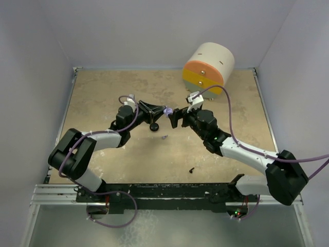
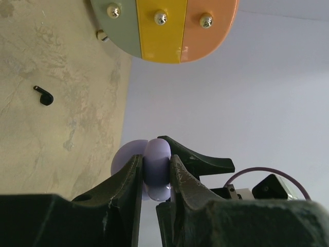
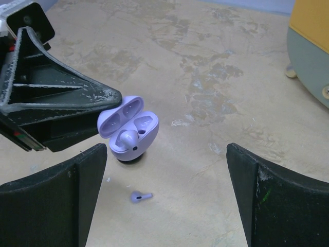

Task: Insert the wireless bluetooth earbuds into the charging case
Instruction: Place the earbud in the charging case.

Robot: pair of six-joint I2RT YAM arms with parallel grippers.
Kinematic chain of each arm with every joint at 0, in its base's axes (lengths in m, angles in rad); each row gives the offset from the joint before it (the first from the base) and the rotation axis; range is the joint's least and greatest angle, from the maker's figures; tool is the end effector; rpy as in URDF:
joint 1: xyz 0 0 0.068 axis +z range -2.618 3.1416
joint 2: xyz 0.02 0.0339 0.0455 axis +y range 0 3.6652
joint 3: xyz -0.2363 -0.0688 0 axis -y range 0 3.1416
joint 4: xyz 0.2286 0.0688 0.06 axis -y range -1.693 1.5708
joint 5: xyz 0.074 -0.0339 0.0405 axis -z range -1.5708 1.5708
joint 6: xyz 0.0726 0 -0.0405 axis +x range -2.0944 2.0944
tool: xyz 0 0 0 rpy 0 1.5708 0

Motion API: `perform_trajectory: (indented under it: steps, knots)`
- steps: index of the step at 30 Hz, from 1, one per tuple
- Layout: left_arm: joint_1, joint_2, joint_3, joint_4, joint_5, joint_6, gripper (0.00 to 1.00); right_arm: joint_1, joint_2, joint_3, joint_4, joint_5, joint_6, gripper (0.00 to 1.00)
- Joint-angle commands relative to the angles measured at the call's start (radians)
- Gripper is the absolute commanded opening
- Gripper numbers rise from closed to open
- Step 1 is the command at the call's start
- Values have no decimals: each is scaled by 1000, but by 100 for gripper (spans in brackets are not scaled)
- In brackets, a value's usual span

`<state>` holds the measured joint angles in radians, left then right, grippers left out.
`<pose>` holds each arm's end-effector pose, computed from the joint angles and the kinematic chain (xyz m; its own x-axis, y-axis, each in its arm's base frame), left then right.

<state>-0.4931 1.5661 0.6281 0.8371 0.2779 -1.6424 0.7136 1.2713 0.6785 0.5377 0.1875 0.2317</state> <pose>0.2950 -0.1811 0.1865 -0.6875 -0.7194 0.0987 -0.1383 -0.0038 -0.9904 0.2497 0.1983 0.2533 -0.1559 0.1635 -0.9742 -0.4794 0.8498 0.2193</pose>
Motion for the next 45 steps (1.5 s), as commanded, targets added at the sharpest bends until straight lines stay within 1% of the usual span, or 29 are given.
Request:
perform_trajectory:
  steps: [1,4,7,12,15,21,28,45]
  knots:
    - [1,18,40,53,10,22,0,7,-72,39,31,31,3,100]
    - [1,25,31,65,12,19,0,6,-130,35,-2,55,41,100]
    - [0,24,20,73,11,17,0,5,-167,31,-16,117,49,100]
    - [0,11,5,83,15,10,0,-2,-97,88,-145,207,83,100]
    - [1,-11,1,71,17,10,0,-3,-56,94,-164,232,103,100]
    - [1,-45,-9,48,16,15,0,-5,-43,78,-135,233,114,100]
    - [1,-55,-24,56,13,12,0,-4,-23,75,-123,198,98,100]
    - [1,-39,-3,49,12,15,0,-4,-11,75,-82,132,61,100]
